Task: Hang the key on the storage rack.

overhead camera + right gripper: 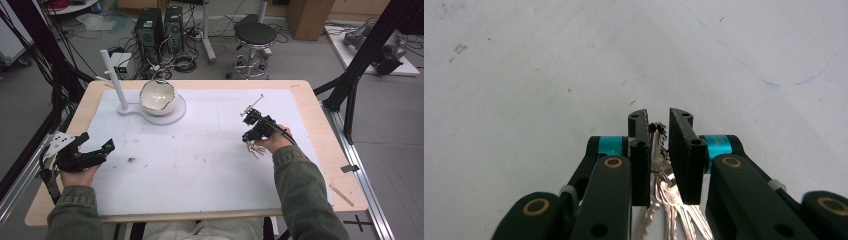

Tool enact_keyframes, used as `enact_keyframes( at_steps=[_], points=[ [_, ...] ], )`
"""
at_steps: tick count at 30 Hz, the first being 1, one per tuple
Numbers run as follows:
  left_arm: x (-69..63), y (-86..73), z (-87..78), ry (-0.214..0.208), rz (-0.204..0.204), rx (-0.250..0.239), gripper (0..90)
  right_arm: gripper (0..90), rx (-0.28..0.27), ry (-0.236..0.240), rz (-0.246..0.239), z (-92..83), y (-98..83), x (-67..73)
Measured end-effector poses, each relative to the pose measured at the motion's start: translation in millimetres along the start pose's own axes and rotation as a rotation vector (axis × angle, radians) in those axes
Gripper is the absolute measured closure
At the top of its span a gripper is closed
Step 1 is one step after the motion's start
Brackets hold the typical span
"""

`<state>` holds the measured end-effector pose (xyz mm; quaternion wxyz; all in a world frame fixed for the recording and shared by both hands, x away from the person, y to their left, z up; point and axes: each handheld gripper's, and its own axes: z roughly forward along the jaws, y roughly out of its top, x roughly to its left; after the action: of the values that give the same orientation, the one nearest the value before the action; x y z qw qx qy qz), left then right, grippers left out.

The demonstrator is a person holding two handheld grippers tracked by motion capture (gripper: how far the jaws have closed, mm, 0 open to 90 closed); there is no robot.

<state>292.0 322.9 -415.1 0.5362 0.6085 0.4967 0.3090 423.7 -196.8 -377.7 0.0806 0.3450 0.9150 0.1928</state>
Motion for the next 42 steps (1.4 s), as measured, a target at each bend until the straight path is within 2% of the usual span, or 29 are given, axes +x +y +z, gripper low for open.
enact_keyframes(
  at_steps=[4,6,8,10,11,16,20,30,37,42],
  points=[
    [-0.3,-0.2,1.0,-0.013,-0.006,-0.003,1.7,79.7,-0.035,0.048,0.019,-6.5,-0.6,1.3],
    [-0.1,-0.3,1.1,-0.016,-0.007,-0.002,1.7,79.8,-0.065,0.071,0.046,-10.5,0.4,1.9],
    [0.0,-0.3,1.2,-0.018,-0.008,-0.002,1.7,79.7,-0.093,0.096,0.052,-14.3,1.0,1.2],
    [0.2,-0.3,1.4,-0.021,-0.009,-0.001,1.7,79.8,-0.108,0.098,0.054,-15.7,1.0,0.8],
    [0.3,-0.4,1.6,-0.022,-0.009,-0.001,1.7,79.7,-0.137,0.111,0.061,-19.0,1.2,0.6],
    [0.0,-0.9,3.4,-0.040,-0.012,0.012,1.7,79.8,-0.199,0.166,0.094,-28.5,1.7,0.4],
    [-0.3,-1.0,4.2,-0.044,-0.010,0.013,1.7,79.7,-0.244,0.178,0.097,-35.6,4.6,0.2],
    [1.1,-0.9,3.4,-0.035,-0.015,0.012,1.7,79.7,-0.273,0.186,0.080,-47.5,16.4,7.0],
    [0.8,-1.0,4.2,-0.035,-0.017,0.012,1.7,79.7,-0.297,0.225,0.069,-56.8,31.5,15.2],
    [1.6,-1.0,4.1,-0.035,-0.017,0.012,1.7,79.7,-0.331,0.294,0.066,-64.9,52.5,24.5]
  ],
)
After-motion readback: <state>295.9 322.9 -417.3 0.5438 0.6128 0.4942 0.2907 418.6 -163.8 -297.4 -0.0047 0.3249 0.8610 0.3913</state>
